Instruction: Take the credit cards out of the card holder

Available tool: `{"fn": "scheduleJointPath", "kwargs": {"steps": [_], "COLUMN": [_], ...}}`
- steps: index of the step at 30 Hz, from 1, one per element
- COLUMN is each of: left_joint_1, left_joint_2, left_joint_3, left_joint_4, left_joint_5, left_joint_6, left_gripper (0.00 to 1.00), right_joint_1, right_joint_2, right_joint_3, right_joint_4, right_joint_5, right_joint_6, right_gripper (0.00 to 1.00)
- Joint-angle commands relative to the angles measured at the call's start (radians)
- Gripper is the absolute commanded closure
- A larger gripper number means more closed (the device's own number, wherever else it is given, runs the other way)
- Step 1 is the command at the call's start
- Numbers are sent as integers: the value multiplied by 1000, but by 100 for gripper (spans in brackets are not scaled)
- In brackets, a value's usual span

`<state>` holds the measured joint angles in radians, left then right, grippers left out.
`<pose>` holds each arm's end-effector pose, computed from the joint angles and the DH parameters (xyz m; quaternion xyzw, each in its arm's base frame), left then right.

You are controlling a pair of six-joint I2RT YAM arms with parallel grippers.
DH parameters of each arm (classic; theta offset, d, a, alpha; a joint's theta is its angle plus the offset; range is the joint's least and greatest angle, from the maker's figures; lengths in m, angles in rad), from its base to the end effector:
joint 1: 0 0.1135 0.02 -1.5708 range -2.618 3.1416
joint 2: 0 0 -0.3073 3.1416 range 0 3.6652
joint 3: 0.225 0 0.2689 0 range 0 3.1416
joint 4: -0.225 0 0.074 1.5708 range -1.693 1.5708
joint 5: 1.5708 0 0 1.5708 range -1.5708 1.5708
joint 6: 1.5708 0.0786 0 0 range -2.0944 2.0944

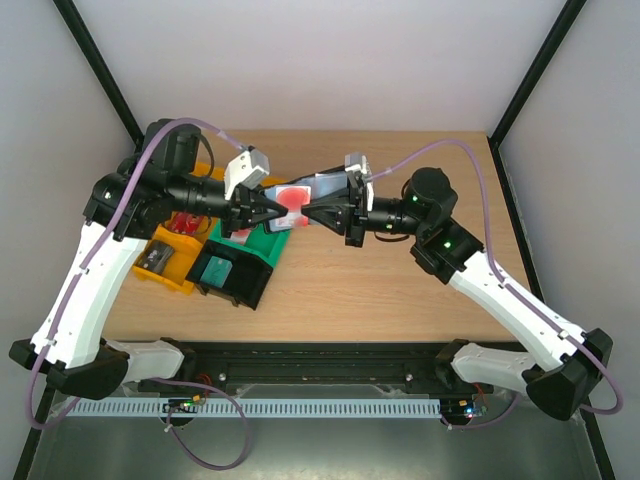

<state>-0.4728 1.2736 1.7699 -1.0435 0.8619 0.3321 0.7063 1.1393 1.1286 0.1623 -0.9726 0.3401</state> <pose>0.1855 -0.1619 0.5198 0.4985 0.6487 -0.3946 0.4183 0.1641 0.2254 0.4677 -0.4535 0.5018 0.5989 0.4288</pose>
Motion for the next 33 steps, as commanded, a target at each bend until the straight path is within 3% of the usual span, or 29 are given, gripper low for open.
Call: {"fn": "scheduleJointPath", "kwargs": {"steps": [1,5,10,15,30,33], "left_joint_1": [-7,-6,-3,2,17,20], "left_joint_2": [-12,-18,-21,-21,-37,-36], "left_joint_3": [-6,-16,-23,-25,-59,-63], "left_joint_4": [41,27,30,38,64,80], "left_joint_5": [50,75,95,90,83,70], "left_joint_6": [16,30,30,19,-7,-29], "left_gripper": [86,78,76,93,93,98], "right_joint_1": [5,-13,-33,-46,-113,-114], "right_joint_2": [-69,-87,-87,-95,-145,-138], "right_joint_3": [-40,-33,-10,2,-20,-17], "right_joint_4": [30,4,-50,-89,-162,-157], "right_joint_5": [-5,8,1,7,38,22], "right_joint_6": [-47,-54,-75,-92,-110,-99], "right_gripper": [98,98,98,98,99,98]}}
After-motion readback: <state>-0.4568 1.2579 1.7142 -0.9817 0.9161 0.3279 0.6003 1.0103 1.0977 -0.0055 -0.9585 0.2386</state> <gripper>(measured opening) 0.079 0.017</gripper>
